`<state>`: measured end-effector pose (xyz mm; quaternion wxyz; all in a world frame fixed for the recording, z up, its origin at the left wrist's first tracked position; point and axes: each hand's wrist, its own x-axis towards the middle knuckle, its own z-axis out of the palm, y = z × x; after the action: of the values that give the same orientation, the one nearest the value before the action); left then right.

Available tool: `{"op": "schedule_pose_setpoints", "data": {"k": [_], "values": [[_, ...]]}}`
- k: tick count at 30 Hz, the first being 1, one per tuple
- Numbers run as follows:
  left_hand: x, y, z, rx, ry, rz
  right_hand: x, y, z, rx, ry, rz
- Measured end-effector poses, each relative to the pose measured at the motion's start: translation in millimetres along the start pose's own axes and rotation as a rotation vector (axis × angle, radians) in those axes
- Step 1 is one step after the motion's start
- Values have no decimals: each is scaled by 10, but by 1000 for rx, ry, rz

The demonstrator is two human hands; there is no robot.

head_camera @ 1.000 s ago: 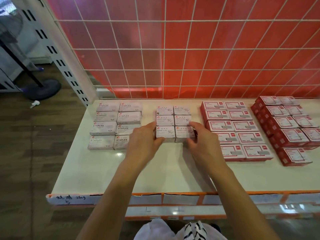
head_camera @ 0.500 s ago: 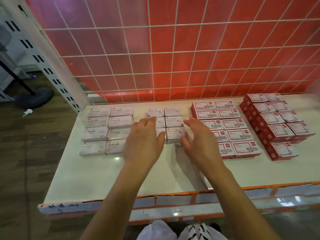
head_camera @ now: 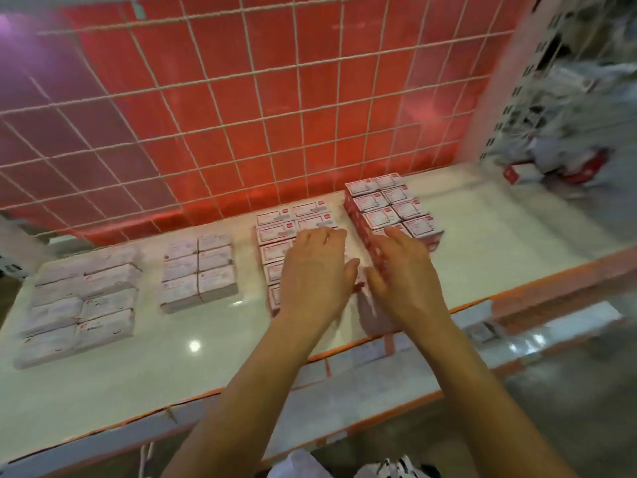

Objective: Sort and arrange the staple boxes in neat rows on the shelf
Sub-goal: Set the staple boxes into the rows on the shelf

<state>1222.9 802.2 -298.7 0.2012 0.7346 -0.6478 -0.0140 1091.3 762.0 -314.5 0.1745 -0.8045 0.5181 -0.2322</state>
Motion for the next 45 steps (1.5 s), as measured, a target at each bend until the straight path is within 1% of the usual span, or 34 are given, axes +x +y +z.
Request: {"op": "schedule_pose_setpoints", "data": {"k": [5,7,14,18,23,26,29,31,33,35,37,38,40,41,43,45], "values": [[268,978,318,-18,-28,67,-45,802,-603,-25,49,66],[387,1324,447,-16,-47,84,-56,1115,-819,-38,65,67],[738,2243,841,-24,-102,112,21,2004,-1319,-58,98,94],[1007,2596,1026,-30,-138,161,160,2368,-1491,-52,114,122],[1394,2831,1258,-61,-182,183,411,2737,-1641,-55,150,189],[1648,2993,1431,-101,-203,208,538,3032,-1702,-81,215,198],[1914,3177,1578,-108,-196,242,677,3388,-1774,-117,299,166],[2062,3248,1683,-131,-166,267,774,3585,-1832,-77,324,157],[2174,3306,1790,-176,-156,273,861,3748,-1856,-57,280,208],[2294,3380,1904,-156,-161,255,974,3882,-1892,-87,202,247],[2408,3484,2010,-114,-147,230,1090,4001,-1934,-113,80,304],[2439,3536,2056,-142,-136,191,1142,4047,-1953,-106,16,313],[2482,3634,2122,-248,-119,113,1230,4147,-1958,-96,-72,289],[2500,3672,2160,-277,-105,105,1255,4190,-1954,-88,-91,281],[2538,3718,2218,-288,-101,98,1284,4265,-1933,-61,-122,266],[2559,3742,2251,-305,-100,63,1291,4292,-1930,-91,-145,250]]}}
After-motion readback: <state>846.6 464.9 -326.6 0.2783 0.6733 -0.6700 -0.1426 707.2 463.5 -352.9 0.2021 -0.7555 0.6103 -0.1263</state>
